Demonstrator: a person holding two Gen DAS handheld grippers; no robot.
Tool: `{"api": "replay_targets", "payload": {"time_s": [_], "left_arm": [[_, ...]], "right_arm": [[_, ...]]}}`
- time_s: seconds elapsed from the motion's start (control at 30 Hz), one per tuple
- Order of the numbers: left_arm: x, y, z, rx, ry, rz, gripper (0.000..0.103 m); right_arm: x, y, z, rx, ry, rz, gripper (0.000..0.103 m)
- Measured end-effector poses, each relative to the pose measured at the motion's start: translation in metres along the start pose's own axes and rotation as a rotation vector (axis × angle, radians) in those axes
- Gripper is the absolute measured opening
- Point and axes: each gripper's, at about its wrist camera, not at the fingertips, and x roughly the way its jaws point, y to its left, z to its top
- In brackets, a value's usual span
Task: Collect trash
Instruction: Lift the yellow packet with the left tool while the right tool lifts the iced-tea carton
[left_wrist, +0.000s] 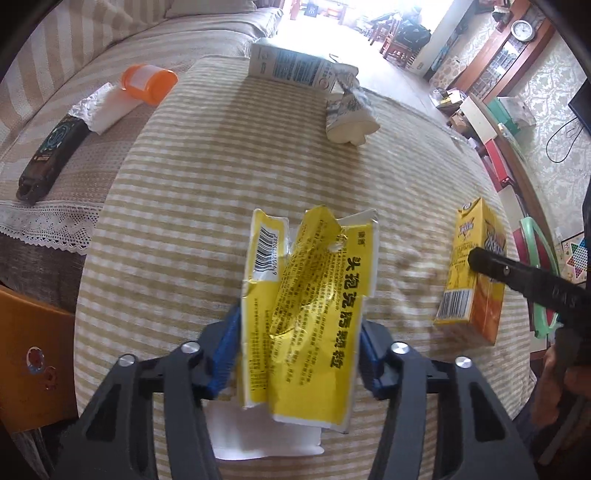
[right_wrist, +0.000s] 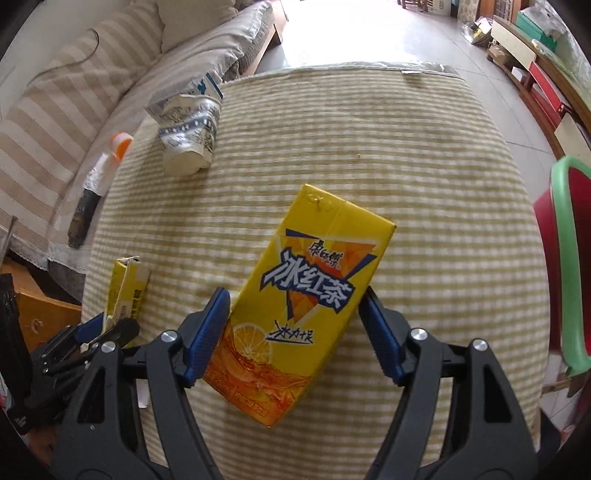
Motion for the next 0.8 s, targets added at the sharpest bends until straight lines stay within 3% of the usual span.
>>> {"api": "replay_targets", "payload": {"time_s": [0.47,0.8], "left_arm": [[-0.102,-0.052,0.039,0.095,-0.286,0.006,0.048],[-0.149,-0.087,0.061,0.136,-0.402,-0.015,0.049]], "right_arm": [[-0.129,0.011,0.005,-0.036,-0.360,-0.036,0.070],[-0.181,0.019,0.022,-0.057,-0.529,-0.057,0.070]]}}
